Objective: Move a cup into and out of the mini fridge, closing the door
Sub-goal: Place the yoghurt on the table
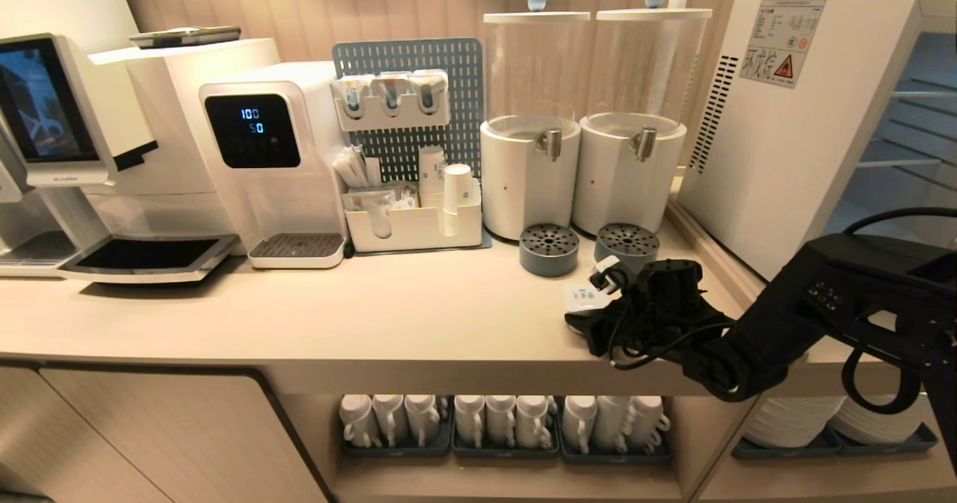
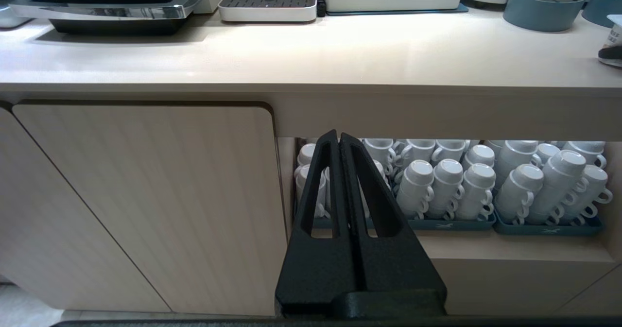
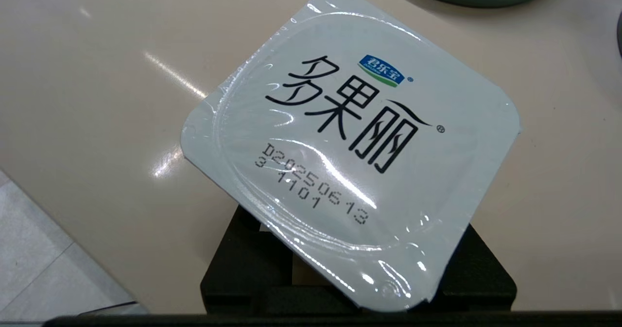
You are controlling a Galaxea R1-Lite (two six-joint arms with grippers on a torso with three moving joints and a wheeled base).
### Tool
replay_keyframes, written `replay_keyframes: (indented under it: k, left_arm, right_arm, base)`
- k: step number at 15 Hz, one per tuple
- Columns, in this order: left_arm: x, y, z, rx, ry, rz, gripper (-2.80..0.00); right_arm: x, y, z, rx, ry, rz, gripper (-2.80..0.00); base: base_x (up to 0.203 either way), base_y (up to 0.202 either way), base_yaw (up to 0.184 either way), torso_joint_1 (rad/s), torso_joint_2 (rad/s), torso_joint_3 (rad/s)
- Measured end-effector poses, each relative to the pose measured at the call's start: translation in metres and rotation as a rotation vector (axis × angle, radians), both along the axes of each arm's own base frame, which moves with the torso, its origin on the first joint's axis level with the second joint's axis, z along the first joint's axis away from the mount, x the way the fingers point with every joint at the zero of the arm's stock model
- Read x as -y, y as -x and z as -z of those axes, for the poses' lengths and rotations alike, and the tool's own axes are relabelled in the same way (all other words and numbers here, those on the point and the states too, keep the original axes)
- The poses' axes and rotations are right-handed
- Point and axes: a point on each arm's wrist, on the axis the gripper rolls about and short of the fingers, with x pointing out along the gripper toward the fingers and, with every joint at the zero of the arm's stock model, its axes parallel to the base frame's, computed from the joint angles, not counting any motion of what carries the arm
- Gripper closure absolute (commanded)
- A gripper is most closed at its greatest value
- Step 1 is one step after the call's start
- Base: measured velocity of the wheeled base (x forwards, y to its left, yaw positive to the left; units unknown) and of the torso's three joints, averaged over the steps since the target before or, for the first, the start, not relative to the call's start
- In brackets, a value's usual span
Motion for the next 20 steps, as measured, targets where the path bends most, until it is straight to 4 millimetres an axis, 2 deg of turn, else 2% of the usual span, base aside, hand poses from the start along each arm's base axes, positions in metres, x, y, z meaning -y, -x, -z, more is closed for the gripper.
replay_keyframes:
  k: [6,7,10,14,17,20]
  left_arm:
    - [0.000,0.000,0.000,0.000,0.001,0.000,0.00]
    - [0.000,0.000,0.000,0.000,0.001,0.000,0.00]
    - [0.000,0.000,0.000,-0.001,0.001,0.000,0.00]
    - [0.000,0.000,0.000,0.000,0.001,0.000,0.00]
    - [0.000,0.000,0.000,0.000,0.001,0.000,0.00]
    - [0.000,0.000,0.000,0.000,0.001,0.000,0.00]
  right_arm:
    - [-0.007,-0.021,0.005,0.006,0.024,0.049,0.00]
    - [-0.008,-0.024,0.005,0.002,0.025,0.053,-2.80]
    - [-0.009,-0.032,0.008,-0.005,0.039,0.086,-2.80]
    - [-0.009,-0.030,0.010,-0.012,0.043,0.087,-2.80]
    - [-0.004,-0.015,0.003,-0.035,0.050,0.084,-2.80]
    - [0.007,0.014,-0.011,-0.048,0.057,0.083,-2.80]
  base:
    - [0.000,0.000,0.000,0.000,0.00,0.000]
    - [0.000,0.000,0.000,0.000,0.00,0.000]
    - [0.000,0.000,0.000,0.000,0.00,0.000]
    - [0.000,0.000,0.000,0.000,0.00,0.000]
    - [0.000,0.000,0.000,0.000,0.00,0.000]
    - [0.000,0.000,0.000,0.000,0.00,0.000]
